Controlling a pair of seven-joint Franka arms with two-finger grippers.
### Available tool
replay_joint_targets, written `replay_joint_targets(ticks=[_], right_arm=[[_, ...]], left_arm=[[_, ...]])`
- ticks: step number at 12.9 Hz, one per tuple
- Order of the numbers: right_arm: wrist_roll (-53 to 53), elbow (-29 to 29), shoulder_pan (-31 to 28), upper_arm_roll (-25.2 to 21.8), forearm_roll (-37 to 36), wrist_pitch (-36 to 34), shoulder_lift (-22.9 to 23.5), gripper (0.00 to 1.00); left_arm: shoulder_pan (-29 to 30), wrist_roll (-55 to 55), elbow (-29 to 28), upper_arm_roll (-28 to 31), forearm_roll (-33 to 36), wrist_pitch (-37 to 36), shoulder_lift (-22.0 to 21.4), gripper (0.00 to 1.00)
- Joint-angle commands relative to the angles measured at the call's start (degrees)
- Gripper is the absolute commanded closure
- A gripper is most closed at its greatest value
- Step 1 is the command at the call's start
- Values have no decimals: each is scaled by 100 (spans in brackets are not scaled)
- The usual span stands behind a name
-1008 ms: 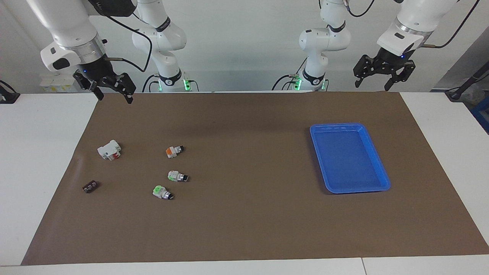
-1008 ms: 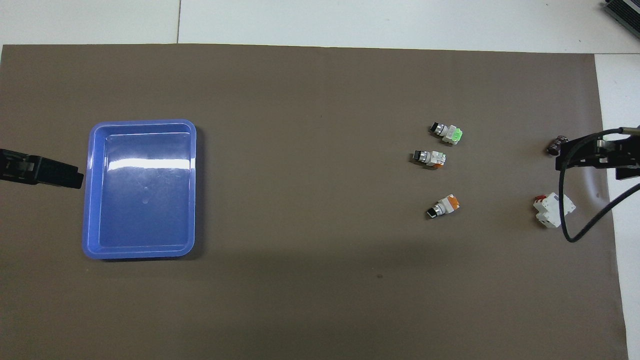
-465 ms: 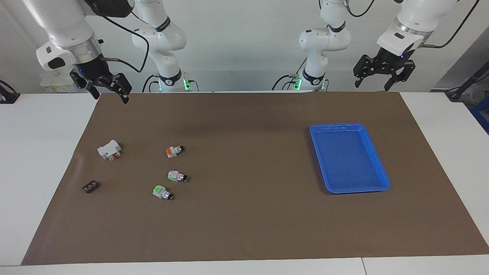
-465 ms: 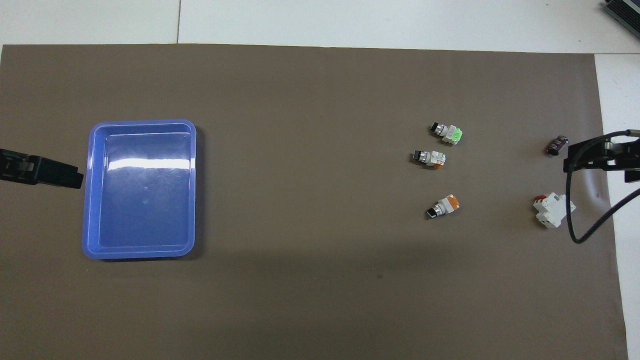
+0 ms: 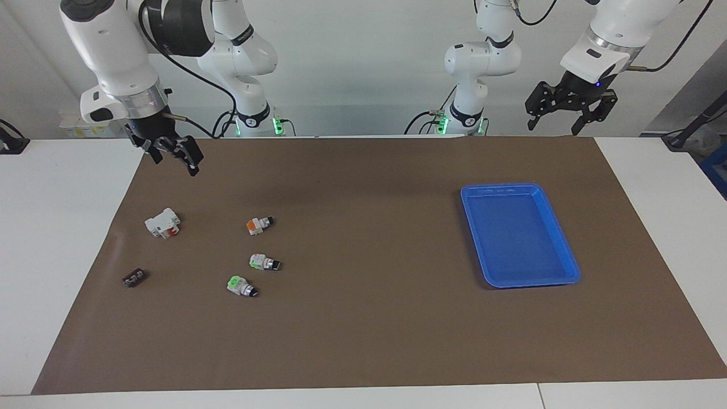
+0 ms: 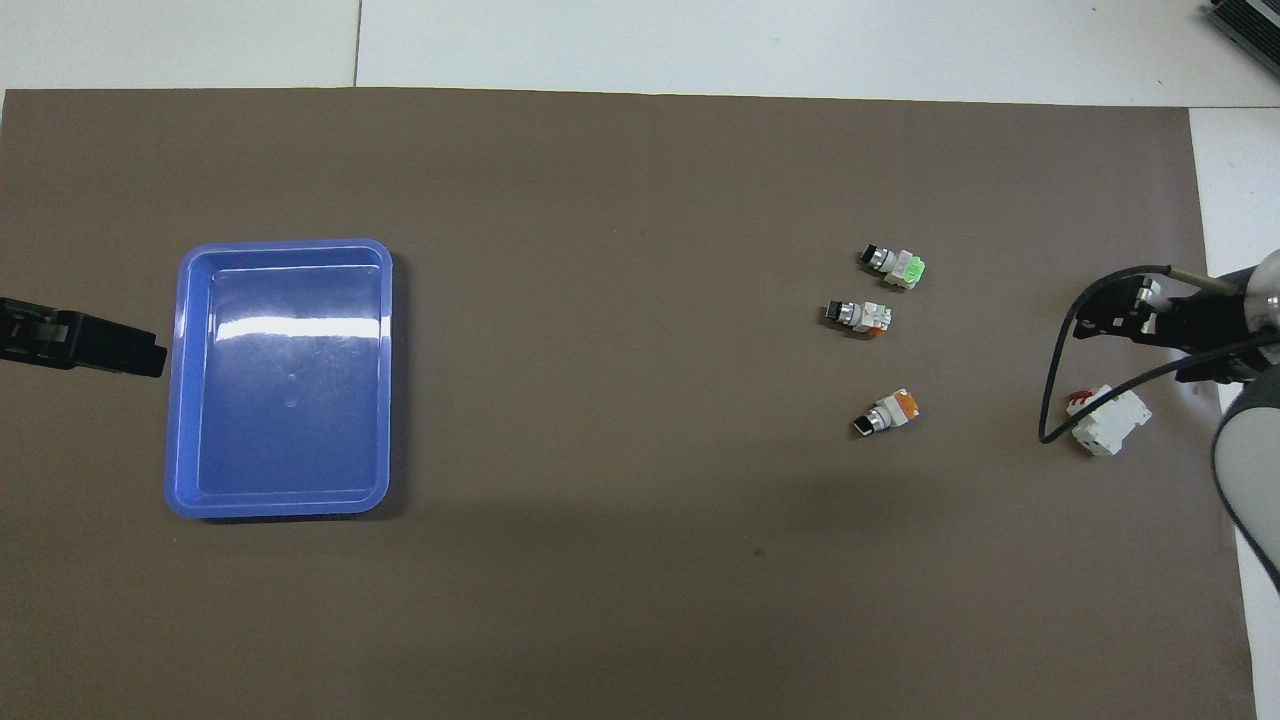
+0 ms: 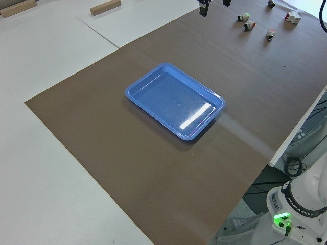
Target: Turn and place switch with both arms
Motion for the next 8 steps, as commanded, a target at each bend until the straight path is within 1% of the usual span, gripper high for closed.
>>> replay_joint_targets(ticks=[1,2,3,4,5,6,7,8], right_arm=[[1435,-700,335,37,-66,536,-80,0],[2120,-805,415,46,4,911,304,0],[2745,-1024,442,54,65,1298,543,0],[3256,-1209,720,54,153,1598,650,0],[3539,-1263,793,54,276,1783,755,0],[3577,-1324,793,54,512,1829,826,0],[3517,-1560,793,54,601,1881,827,0],[3490,-1910,820,54,602,2186,748,0]], left_arm=[[46,78,-191,-23,84,53,-157,0],[46,86,-191,-23,84,62,-157,0],[46,78,-191,-23,84,53,-157,0],[46,78,-191,-23,84,62,-157,0],[46,78,-191,-23,84,62,-157,0],[46,78,-191,-23,84,62,-157,0],[37,78,-191,-23,92,53,-157,0],[37,78,-191,-23,84,53,-157,0]])
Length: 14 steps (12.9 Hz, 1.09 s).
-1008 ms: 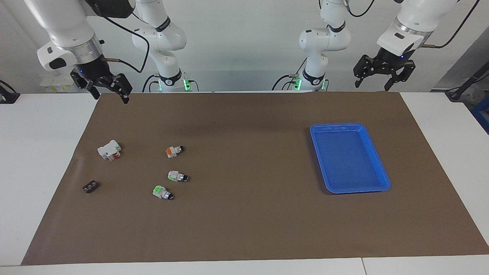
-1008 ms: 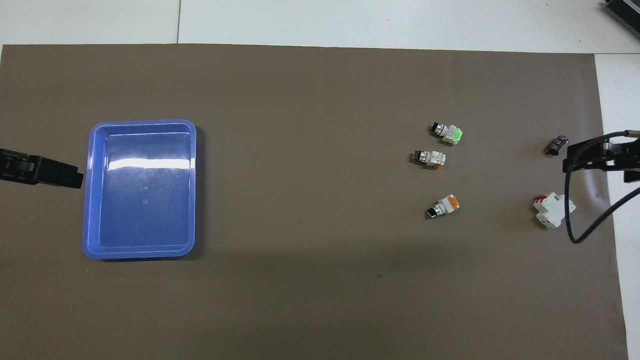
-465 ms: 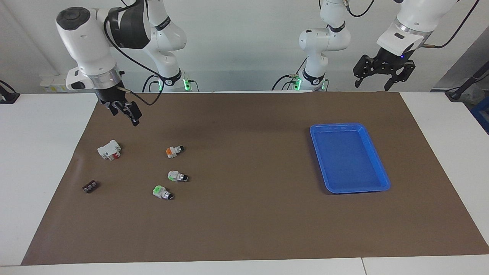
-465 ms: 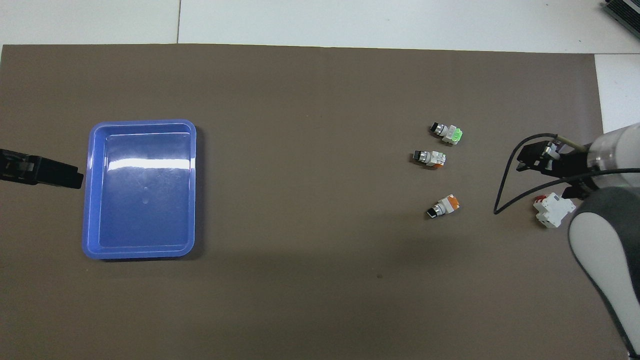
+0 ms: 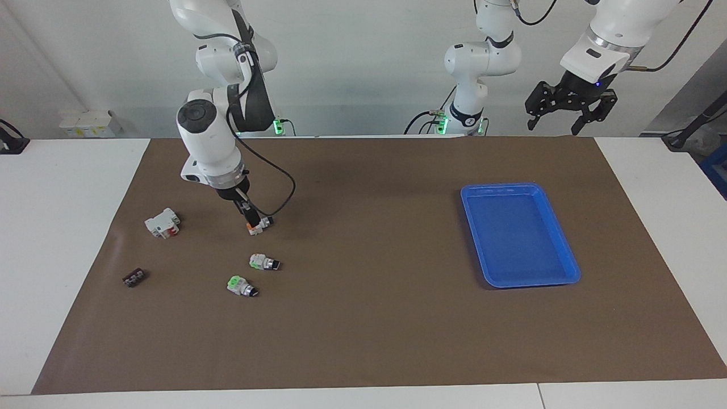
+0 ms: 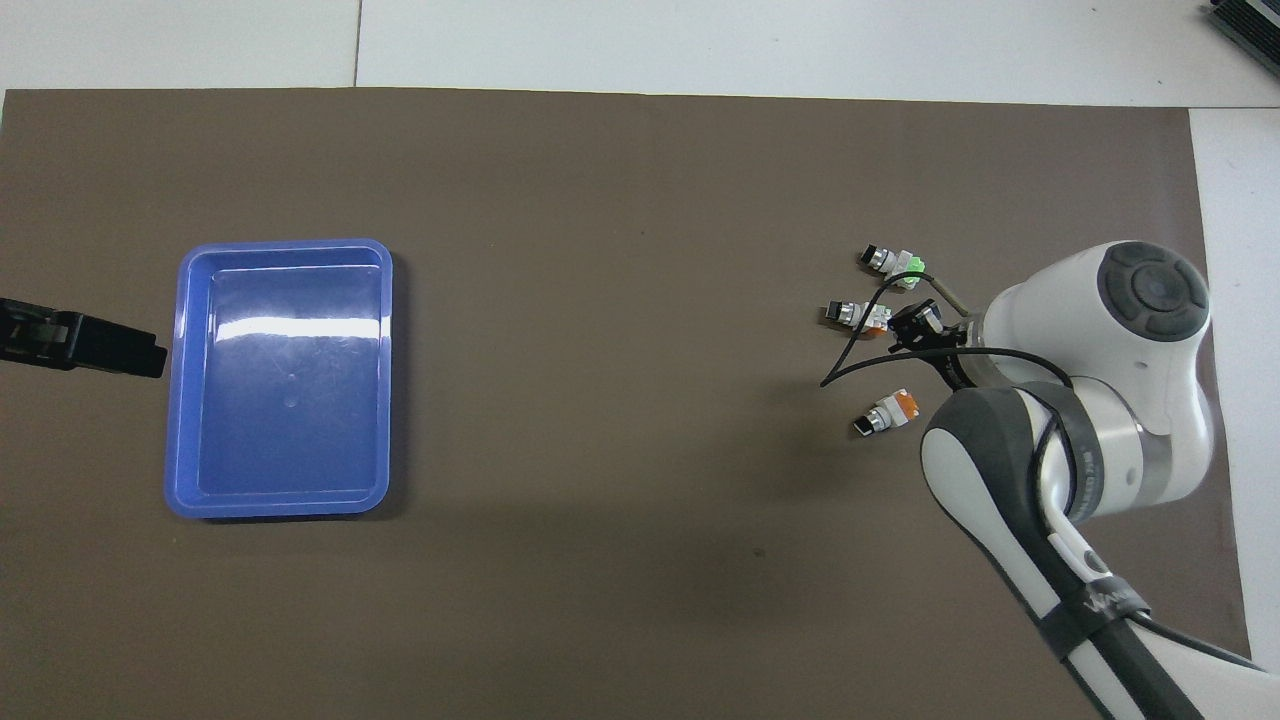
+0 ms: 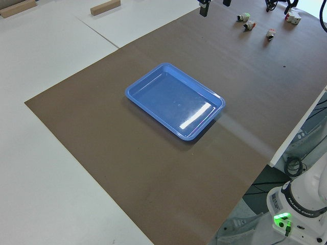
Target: Turn and place switch with both arms
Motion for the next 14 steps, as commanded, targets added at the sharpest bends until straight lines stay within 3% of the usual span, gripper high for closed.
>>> replay_joint_targets(ticks=[1,3,8,10,11,13,14], right_arm=[[39,-921,-9,-3,152,794,-295,0],[-144,-1371,-44,-3,152,1385,-278,0],[-313,-1715,-97,-3,152,1939,-164,1],[-313,-1715,-158,-3,152,1985,-137,11],[-313,-1715,-167,-3,152,1994,-120,23],[-313,-1715,-158,-3,161,2046,-23,82],[-304,-1715,-158,-3,161,2073,-23,95]], left_arm=[[46,77,-191,-23,84,53,-157,0],[46,77,-191,-23,84,53,-157,0],[37,77,-191,-23,84,62,-157,0],[46,77,-191,-23,84,53,-157,0],[46,77,-191,-23,84,53,-157,0],[46,77,-191,-23,84,62,-157,0],[37,77,-191,-23,84,62,-157,0]])
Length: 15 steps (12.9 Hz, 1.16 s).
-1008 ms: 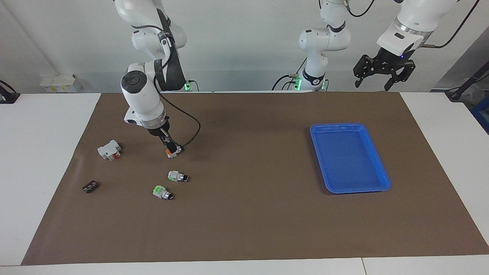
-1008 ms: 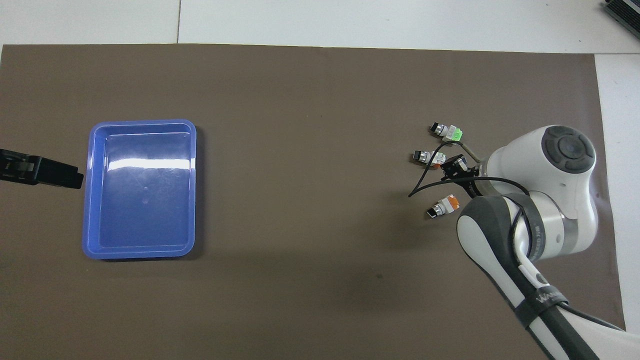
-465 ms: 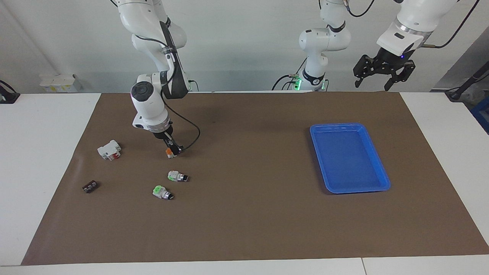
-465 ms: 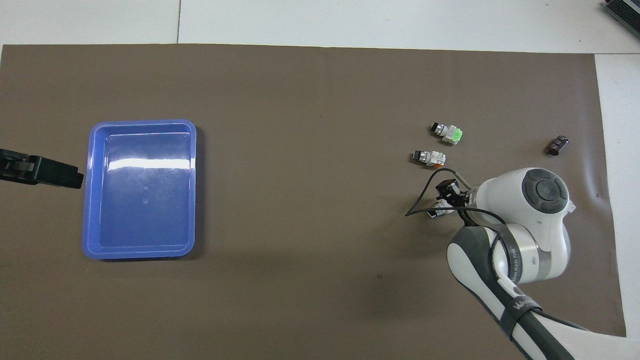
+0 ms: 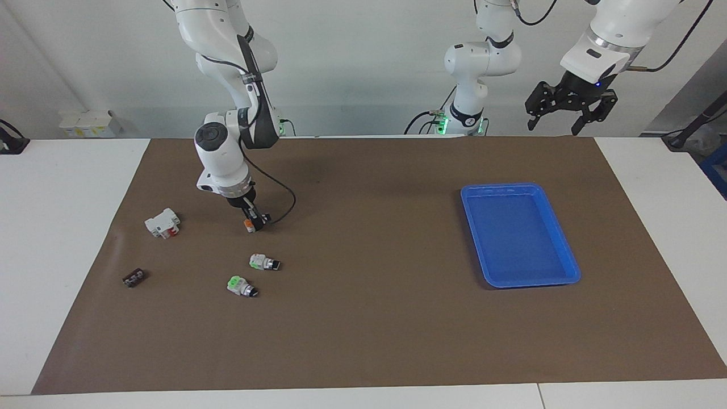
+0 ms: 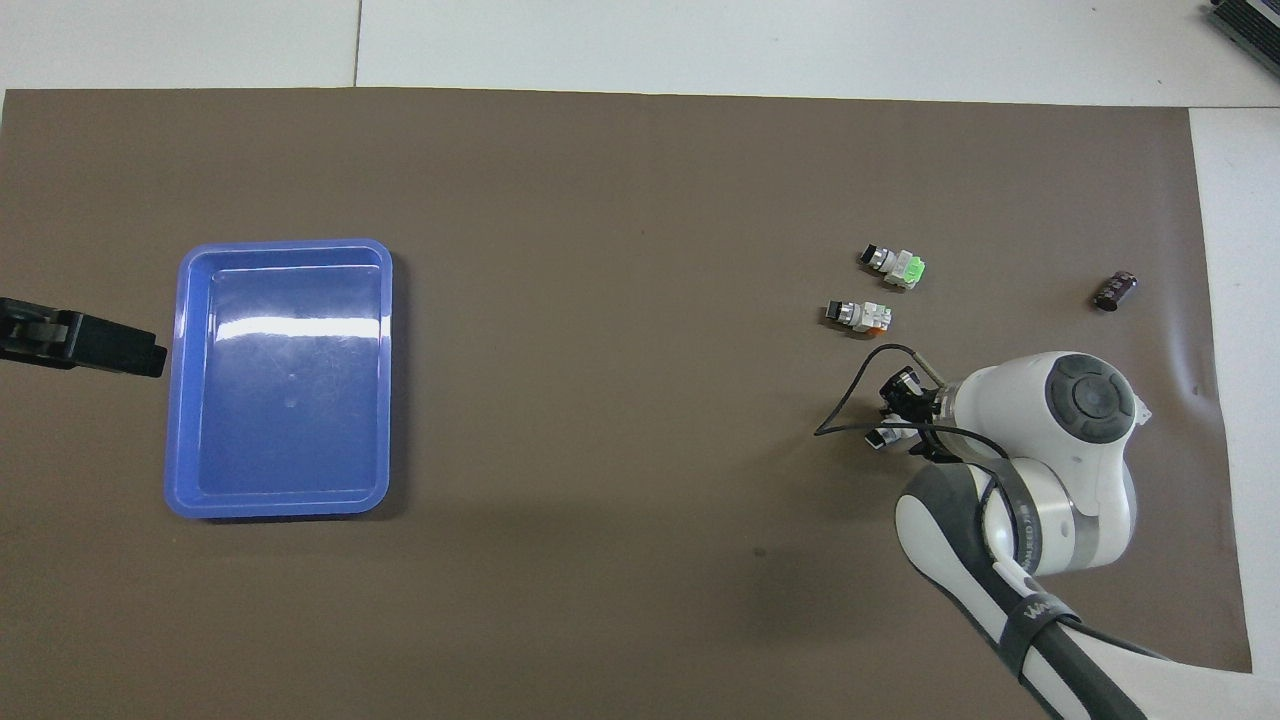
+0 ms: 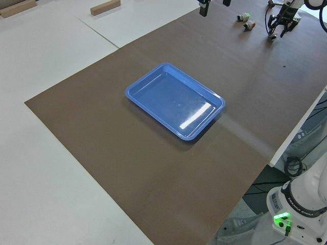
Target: Turn and place switch with both arms
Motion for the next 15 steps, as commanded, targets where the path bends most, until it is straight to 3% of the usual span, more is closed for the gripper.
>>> replay_joint_targets(ticks=[1,5,9,11,15], right_arm=[[-206,-98,-56,25,130,175,-18,100],[-128,111,-56,34,165,-9,-1,100],[435,1682,154,43,1060,-1983,-1,100],[942,2245,269,51,1997,-2599,-62,100],[2698,3335,611,332,3081,-2796,25,100]], left_arm=[[46,76,-191,-23,84,62,-157,0],[46,76,-191,-23,84,53,-157,0],[37,76,-191,-23,92,62,-157,0],[37,76,-191,-23,84,62,-157,0],[46,76,-191,-23,84,62,-157,0]])
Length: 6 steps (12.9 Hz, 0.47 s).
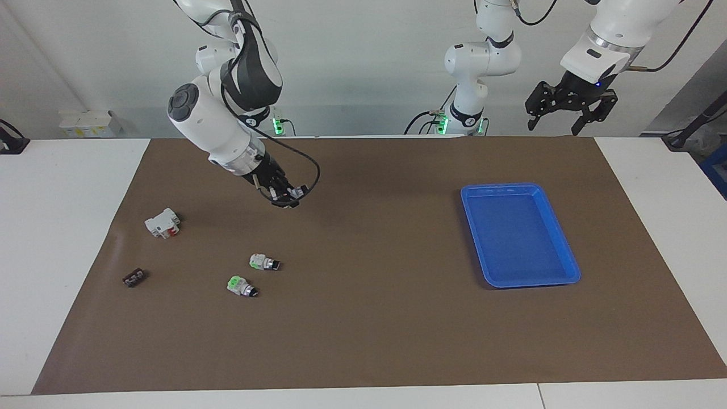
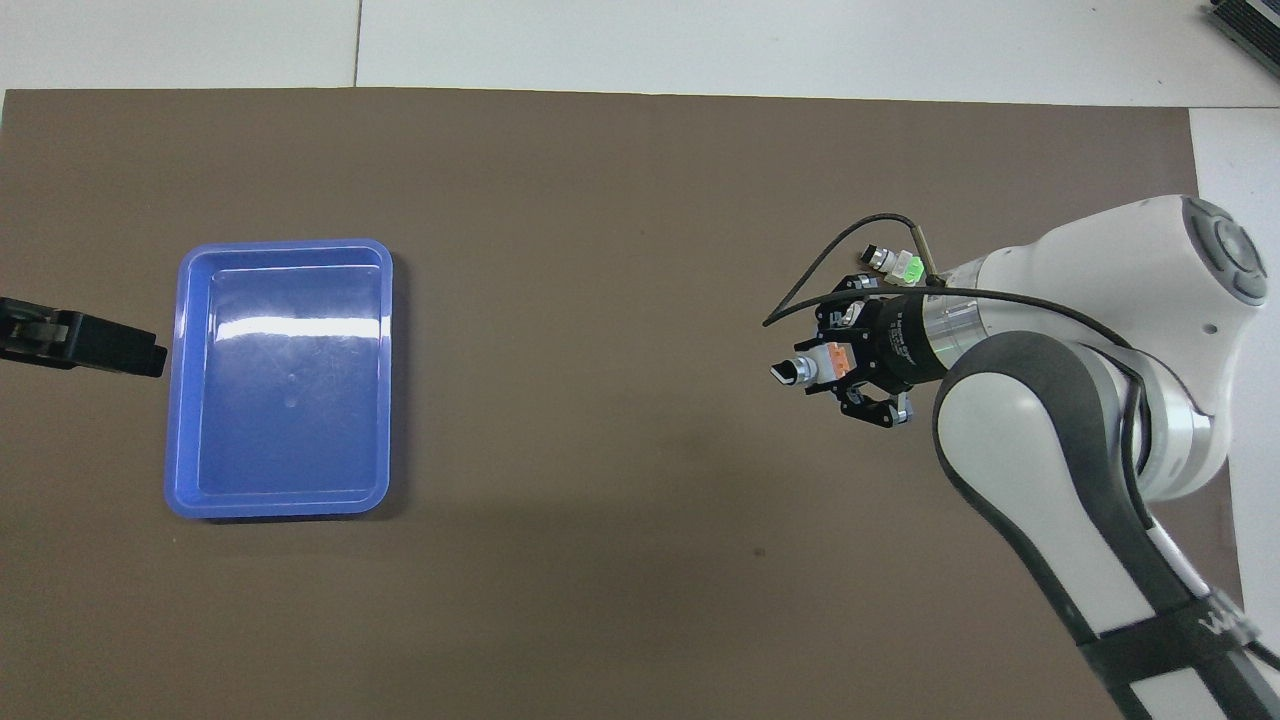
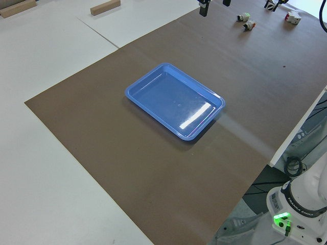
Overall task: Turn and place switch with both arms
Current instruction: 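Lift the switch and carry it with the right gripper toward the tray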
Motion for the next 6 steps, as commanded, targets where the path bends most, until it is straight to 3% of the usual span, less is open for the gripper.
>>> replay_joint_targets(ticks=[1,6], right_arm=[[1264,860,296,138,572,-49,213,100],[3032,1837,1026,146,1162,459,679,100]], left_arm=[[46,76,-191,-23,84,62,-157,0],[46,76,-191,-23,92,62,-157,0]])
